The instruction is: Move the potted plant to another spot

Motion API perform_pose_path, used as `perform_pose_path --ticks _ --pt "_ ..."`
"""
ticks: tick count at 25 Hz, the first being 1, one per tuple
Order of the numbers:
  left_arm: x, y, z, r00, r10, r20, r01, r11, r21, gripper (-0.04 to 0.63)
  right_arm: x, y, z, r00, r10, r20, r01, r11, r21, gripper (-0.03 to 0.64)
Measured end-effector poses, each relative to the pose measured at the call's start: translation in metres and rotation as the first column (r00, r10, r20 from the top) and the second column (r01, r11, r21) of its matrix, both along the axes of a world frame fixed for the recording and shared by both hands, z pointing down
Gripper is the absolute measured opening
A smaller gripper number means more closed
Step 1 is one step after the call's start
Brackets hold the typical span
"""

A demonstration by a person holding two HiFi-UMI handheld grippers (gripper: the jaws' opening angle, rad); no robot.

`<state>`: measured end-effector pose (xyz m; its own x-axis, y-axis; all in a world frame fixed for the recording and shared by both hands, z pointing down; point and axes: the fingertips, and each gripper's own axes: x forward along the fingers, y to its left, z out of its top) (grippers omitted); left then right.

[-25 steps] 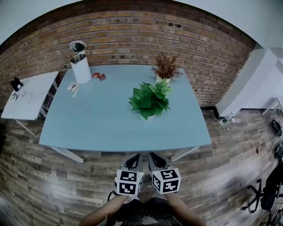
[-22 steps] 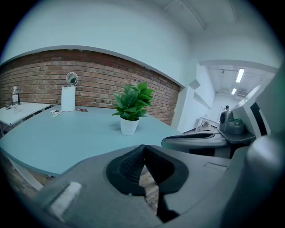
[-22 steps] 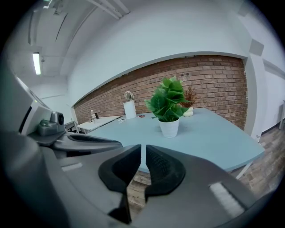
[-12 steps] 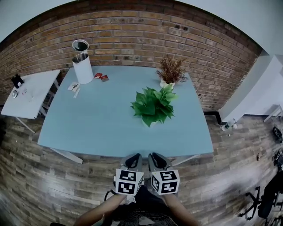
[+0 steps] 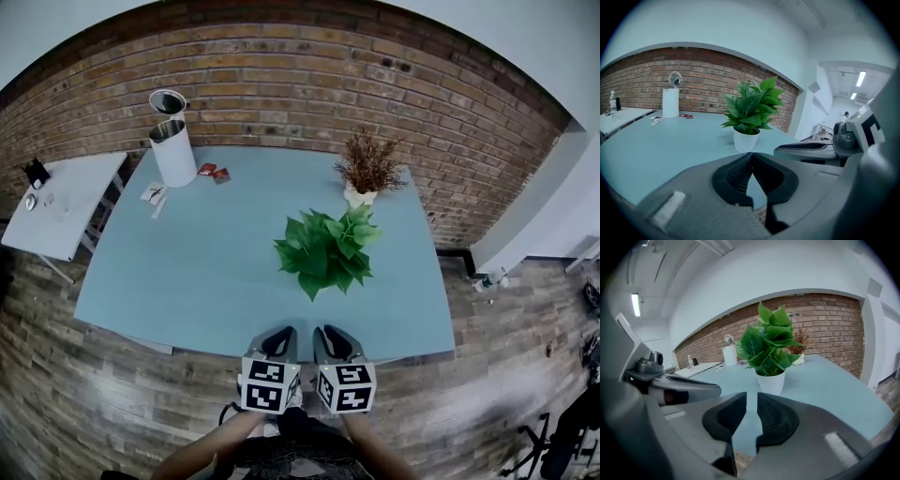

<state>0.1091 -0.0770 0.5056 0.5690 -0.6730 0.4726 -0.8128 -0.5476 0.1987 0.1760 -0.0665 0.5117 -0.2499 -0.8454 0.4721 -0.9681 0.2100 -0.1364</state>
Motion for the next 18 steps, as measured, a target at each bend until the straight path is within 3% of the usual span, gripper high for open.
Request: perform_pose_path --ticks 11,15,18 --pt "-0.002 -0.043 0.009 0.999 -0.053 -0.013 0.052 0.998 -0.019 0.0 0.016 -0.059 0.016 1.0 0.009 -0.014 -0.009 1.0 -0.006 0.142" --pt "-0.004 -0.058 0.008 0.997 -0.075 -0.009 0.075 0.997 -0.018 0.0 0.021 -0.078 0.019 0.999 0.012 -0.031 -0.012 1.0 0.004 0.206" --pt "-0.006 -0.066 0.01 0.996 -0.09 -0.01 0.09 0.996 -0.024 0.0 0.025 -0.093 0.024 0.999 0.019 -0.033 -0.019 1.0 0.006 0.293"
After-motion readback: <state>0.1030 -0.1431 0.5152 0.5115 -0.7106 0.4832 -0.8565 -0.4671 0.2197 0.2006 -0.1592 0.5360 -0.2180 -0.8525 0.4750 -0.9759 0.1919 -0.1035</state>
